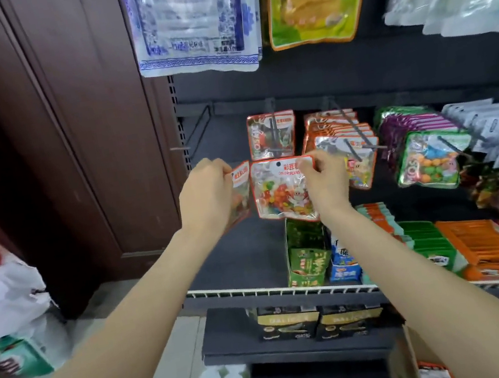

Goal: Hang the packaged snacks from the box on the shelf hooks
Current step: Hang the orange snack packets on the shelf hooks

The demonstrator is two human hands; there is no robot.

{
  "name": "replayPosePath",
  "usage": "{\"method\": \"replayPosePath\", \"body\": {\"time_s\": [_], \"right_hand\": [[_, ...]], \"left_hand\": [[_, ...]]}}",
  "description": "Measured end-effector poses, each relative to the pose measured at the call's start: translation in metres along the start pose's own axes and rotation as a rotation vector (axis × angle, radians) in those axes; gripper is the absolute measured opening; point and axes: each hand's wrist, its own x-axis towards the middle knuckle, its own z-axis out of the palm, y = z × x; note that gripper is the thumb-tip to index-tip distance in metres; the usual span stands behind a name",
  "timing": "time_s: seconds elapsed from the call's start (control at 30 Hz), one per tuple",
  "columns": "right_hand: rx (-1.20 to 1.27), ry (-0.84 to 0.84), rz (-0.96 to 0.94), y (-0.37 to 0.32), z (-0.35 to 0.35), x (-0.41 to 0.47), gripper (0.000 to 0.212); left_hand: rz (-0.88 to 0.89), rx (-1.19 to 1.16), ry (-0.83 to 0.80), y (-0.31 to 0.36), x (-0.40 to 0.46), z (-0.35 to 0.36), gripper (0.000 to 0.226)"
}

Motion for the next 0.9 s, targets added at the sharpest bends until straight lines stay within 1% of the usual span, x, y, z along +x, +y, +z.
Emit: {"method": "replayPosePath", "body": {"time_s": [0.13, 0.23, 0.37, 0.6, 0.9], "right_hand": [[-0.044, 0.018, -0.016, 0.000, -0.001, 0.004, 0.012], [-0.048, 0.037, -0.042, -0.002, -0.002, 0.003, 0.012], [-0.117, 0.040, -0.097, -0.008, -0.001, 0.002, 0.014], [-0.115, 0.015, -0.102, 0.000, 0.005, 0.010, 0.015], [-0.145, 0.062, -0.137, 0.006, 0.010, 0.011, 0.022]], "left_hand": [[0.039, 0.006, -0.022, 0.000, 0.009, 0.006, 0.025], [0.036, -0.008, -0.037, -0.001, 0.012, 0.012, 0.025], [0.009, -0.047, -0.030, -0.007, 0.017, 0.015, 0.024], [0.011, -0.049, -0.022, -0.009, 0.029, 0.018, 0.023], [0.017, -0.063, -0.038, -0.007, 0.039, 0.029, 0.023]]}}
